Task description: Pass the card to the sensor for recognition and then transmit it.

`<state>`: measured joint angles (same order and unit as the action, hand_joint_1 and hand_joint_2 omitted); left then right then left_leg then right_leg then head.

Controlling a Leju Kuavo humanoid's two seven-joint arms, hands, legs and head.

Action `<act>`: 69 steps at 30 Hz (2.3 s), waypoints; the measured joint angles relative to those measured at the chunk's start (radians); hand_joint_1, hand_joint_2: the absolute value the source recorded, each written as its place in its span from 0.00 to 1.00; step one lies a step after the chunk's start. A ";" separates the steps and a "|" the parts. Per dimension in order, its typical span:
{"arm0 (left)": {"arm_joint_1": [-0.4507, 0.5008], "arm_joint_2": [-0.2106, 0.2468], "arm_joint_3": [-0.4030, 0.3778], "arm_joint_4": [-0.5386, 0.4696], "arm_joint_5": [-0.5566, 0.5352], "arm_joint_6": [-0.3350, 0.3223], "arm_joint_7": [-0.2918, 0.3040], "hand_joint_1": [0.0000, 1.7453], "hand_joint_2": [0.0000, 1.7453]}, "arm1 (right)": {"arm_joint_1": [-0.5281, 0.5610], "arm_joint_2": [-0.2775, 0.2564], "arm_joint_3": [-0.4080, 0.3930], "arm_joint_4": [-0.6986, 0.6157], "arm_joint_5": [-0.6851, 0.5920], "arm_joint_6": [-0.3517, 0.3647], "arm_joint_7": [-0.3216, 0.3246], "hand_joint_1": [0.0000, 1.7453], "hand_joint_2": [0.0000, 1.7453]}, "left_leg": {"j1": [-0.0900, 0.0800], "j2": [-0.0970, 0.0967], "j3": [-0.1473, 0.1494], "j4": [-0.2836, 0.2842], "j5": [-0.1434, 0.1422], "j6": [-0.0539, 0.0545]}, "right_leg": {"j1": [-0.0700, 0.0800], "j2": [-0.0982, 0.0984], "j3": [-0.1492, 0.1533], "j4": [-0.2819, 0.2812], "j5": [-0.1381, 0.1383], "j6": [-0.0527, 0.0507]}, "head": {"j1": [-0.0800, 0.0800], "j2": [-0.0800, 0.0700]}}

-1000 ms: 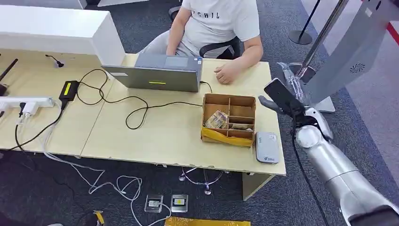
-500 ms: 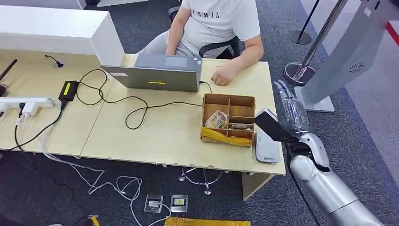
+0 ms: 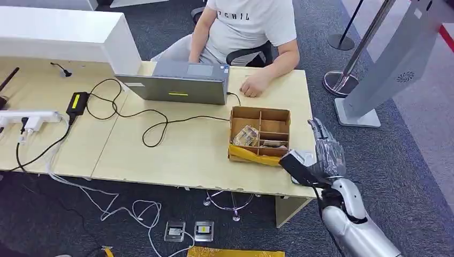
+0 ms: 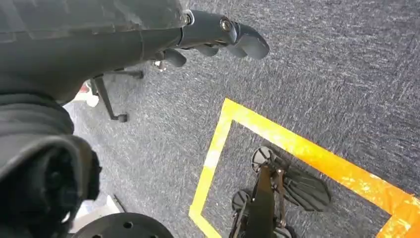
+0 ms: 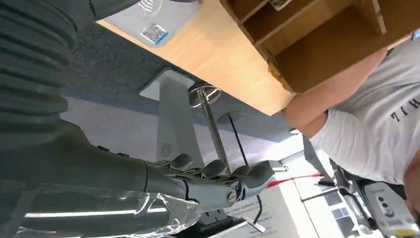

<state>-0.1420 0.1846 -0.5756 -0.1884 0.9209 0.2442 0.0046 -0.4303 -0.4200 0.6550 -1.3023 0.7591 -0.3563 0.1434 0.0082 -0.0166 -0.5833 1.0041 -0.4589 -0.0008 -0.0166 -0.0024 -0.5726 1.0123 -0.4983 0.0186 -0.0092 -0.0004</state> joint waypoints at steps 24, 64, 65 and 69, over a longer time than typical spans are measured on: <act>-0.001 -0.001 -0.013 0.000 -0.014 -0.039 -0.008 0.00 0.00 | 0.064 0.095 -0.026 -0.080 0.128 0.159 0.063 0.00 1.00 | 0.000 0.000 0.000 0.000 0.000 0.000 | 0.000 0.000 0.000 0.000 0.000 0.000 | 0.000 0.000; -0.030 0.000 -0.064 0.000 -0.031 -0.074 0.000 0.00 0.00 | -0.119 0.261 -0.055 0.266 0.229 0.113 -0.039 0.00 1.00 | 0.000 0.000 0.000 0.000 0.000 0.000 | 0.000 0.000 0.000 0.000 0.000 0.000 | 0.000 0.000; -0.030 0.000 -0.065 0.000 -0.031 -0.074 0.000 0.00 0.00 | -0.123 0.264 -0.055 0.274 0.229 0.112 -0.039 0.00 1.00 | 0.000 0.000 0.000 0.000 0.000 0.000 | 0.000 0.000 0.000 0.000 0.000 0.000 | 0.000 0.000; -0.033 0.000 -0.067 0.000 -0.031 -0.074 0.000 0.00 0.00 | -0.130 0.276 -0.055 0.296 0.229 0.111 -0.042 0.00 1.00 | 0.000 0.000 0.000 0.000 0.000 0.000 | 0.000 0.000 0.000 0.000 0.000 0.000 | 0.000 0.000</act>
<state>-0.1746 0.1850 -0.6431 -0.1884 0.8900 0.1705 0.0050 -0.5601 -0.1442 0.6004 -1.0067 0.9880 -0.2453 0.1015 0.0082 -0.0165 -0.5833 1.0041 -0.4588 -0.0008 -0.0165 -0.0024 -0.5724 1.0124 -0.4986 0.0181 -0.0088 -0.0007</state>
